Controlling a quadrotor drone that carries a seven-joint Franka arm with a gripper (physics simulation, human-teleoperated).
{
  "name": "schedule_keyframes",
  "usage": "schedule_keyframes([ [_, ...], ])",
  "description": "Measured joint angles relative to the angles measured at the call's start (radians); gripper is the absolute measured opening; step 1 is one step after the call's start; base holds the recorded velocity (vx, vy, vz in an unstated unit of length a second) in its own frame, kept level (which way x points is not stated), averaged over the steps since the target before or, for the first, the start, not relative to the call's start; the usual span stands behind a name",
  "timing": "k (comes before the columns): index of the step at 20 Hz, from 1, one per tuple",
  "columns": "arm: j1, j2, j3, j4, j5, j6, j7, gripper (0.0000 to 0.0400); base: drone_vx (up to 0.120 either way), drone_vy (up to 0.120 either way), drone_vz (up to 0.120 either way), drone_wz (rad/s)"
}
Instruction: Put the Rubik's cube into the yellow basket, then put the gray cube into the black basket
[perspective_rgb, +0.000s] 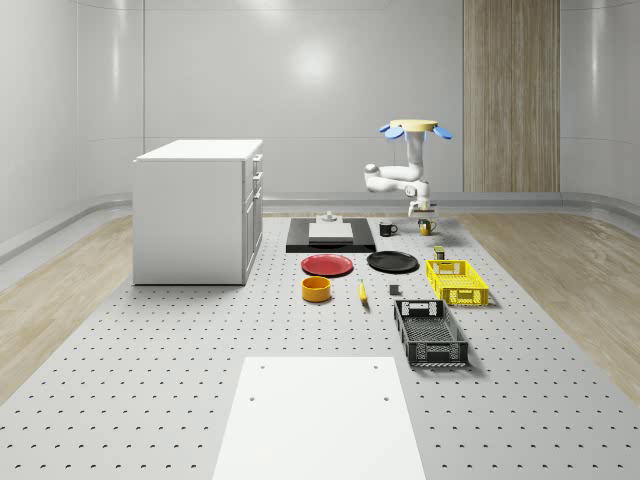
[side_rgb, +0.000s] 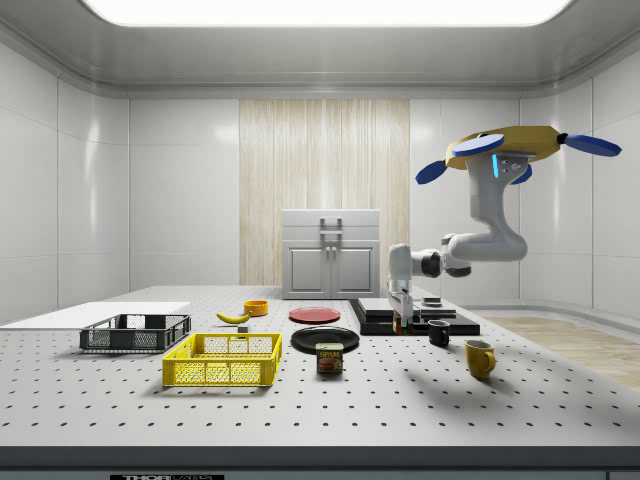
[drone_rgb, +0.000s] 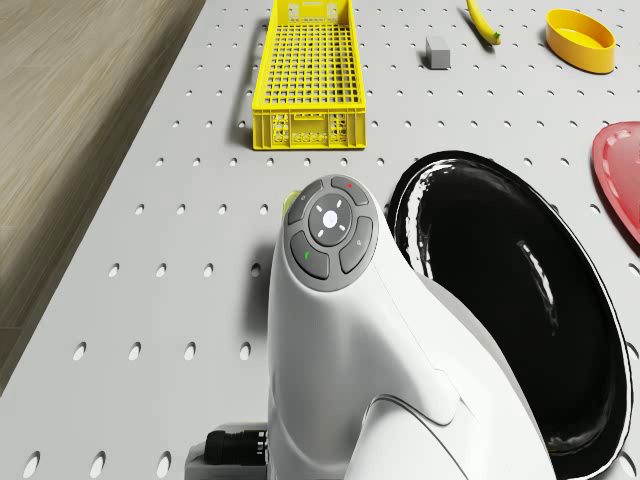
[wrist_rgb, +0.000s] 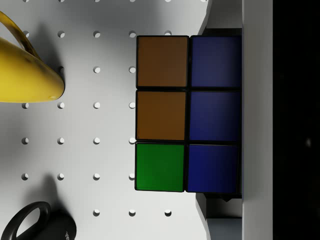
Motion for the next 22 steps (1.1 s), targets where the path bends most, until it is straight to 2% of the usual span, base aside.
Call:
schedule_keyframes([
  [4,-0.002,-0.007,0.002,0.000,0.004,0.006,0.001,0.0323,0.000,0.120,0.000,0.000],
  [9,-0.004,-0.015,0.004,0.000,0.008,0.013,0.003,0.0323,0.112,0.120,0.000,0.000],
  [22,-0.008,-0.033,0.006,0.001,0.016,0.030,0.007,0.0323,0.120,0.003,0.000,0.000],
])
